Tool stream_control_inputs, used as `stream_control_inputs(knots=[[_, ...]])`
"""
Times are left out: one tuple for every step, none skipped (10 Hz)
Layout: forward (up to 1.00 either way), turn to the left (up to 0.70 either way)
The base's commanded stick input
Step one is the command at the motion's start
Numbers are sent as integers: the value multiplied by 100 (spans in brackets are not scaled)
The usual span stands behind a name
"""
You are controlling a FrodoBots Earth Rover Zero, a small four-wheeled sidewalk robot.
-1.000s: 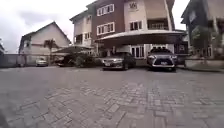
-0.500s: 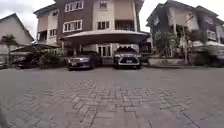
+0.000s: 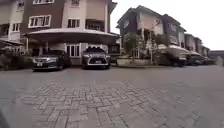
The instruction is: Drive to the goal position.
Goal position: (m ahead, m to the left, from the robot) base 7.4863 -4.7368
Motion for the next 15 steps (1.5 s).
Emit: stream_control_inputs(knots=[[0,-70],[0,-70],[0,-70],[0,-70],[0,-70],[0,-7],[0,0],[0,0],[20,0],[45,0],[67,0],[70,0],[70,0],[70,0],[70,0]])
